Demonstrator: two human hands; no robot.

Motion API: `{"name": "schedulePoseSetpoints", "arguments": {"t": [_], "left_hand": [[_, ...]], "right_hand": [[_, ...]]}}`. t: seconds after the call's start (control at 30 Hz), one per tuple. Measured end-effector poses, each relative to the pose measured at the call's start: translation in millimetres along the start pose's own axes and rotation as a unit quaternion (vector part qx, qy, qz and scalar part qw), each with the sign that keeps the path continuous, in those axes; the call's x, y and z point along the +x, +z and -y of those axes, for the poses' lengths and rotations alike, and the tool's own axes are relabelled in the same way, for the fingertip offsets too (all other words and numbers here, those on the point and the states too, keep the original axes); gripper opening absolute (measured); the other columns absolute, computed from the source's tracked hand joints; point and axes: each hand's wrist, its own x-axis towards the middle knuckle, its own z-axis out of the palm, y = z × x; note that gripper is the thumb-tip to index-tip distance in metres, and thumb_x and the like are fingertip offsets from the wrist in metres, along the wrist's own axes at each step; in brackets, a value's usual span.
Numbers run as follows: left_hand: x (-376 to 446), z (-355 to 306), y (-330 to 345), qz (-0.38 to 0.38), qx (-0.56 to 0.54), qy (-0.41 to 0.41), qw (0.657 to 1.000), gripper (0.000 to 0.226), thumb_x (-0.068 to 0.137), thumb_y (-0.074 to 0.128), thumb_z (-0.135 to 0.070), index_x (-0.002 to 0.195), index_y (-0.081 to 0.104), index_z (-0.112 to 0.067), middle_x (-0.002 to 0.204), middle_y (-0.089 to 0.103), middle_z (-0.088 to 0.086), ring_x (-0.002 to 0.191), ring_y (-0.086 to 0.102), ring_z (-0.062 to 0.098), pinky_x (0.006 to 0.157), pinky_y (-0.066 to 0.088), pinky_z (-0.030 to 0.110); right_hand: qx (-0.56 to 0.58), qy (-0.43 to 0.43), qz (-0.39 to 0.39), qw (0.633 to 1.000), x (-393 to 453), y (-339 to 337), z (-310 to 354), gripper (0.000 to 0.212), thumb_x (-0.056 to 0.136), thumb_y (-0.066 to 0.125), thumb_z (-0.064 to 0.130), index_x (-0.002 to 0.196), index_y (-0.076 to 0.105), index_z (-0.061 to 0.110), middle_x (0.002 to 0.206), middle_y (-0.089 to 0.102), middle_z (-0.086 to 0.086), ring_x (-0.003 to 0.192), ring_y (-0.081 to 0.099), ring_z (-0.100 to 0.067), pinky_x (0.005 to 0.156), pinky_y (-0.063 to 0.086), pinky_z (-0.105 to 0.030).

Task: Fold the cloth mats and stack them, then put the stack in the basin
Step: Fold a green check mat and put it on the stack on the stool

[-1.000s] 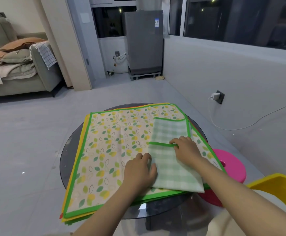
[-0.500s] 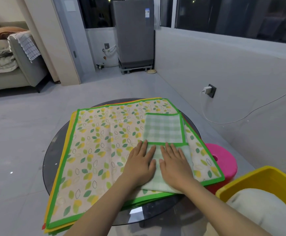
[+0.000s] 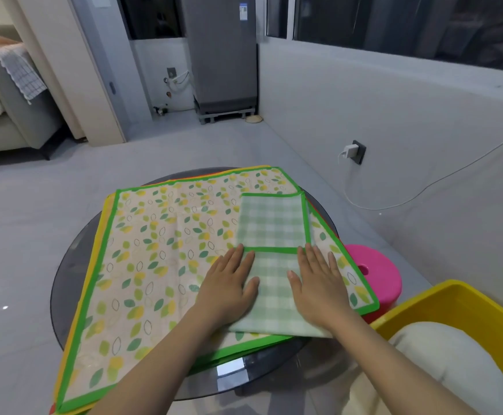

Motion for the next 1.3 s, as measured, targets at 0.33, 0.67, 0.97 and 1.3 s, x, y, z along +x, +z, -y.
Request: {"name": "schedulePoseSetpoints", "arguments": {"t": [0.33,0.67,0.97,1.3], "left_hand": [[35.3,-9.8,-26.0,-0.079,-0.061,-0.016,0.995,0.038,0.088,0.058,-0.044,0.106,0.060,-0.010,0.114,0.048,0.001,0.103,0.048,0.018,0.090,0.036,0.025],[68.3,-14.2,-25.3,-0.135,-0.253,-0.230,0.930,0.037,0.090,0.059,-0.032,0.115,0.048,-0.006,0.120,0.045,0.013,0.089,0.050,0.022,0.075,0.035,0.026],[94.2,-1.8,-20.5,-0.133,-0.258,-0.307,0.906,0.032,0.086,0.062,-0.032,0.066,0.047,-0.013,0.063,0.055,0.007,0.056,0.042,0.019,0.050,0.030,0.029],[79.1,9.6,-23.8,-0.150,-0.545,-0.273,0.778,0.020,0.085,0.069,-0.027,0.075,0.064,-0.010,0.062,0.066,0.007,0.056,0.060,0.016,0.064,0.054,0.029]], "right_hand": [[0.188,-0.046,-0.007,0.981,20.5,-21.8,0.4,0.049,0.093,0.053,0.029,0.136,0.039,0.011,0.134,0.034,-0.005,0.124,0.036,-0.021,0.105,0.030,-0.029],[0.315,0.173,-0.117,0.926,65.2,-28.9,-8.8,0.032,0.089,0.060,0.017,0.114,0.055,-0.001,0.117,0.047,-0.015,0.084,0.063,-0.036,0.075,0.055,-0.041],[0.386,0.251,-0.091,0.883,85.2,-25.9,-12.1,0.015,0.086,0.064,0.014,0.082,0.062,0.000,0.073,0.066,-0.015,0.051,0.063,-0.029,0.048,0.055,-0.032],[0.676,0.208,-0.093,0.701,77.8,-26.7,-27.2,0.009,0.087,0.061,0.000,0.081,0.055,0.002,0.071,0.056,-0.012,0.055,0.059,-0.021,0.039,0.049,-0.022]]}}
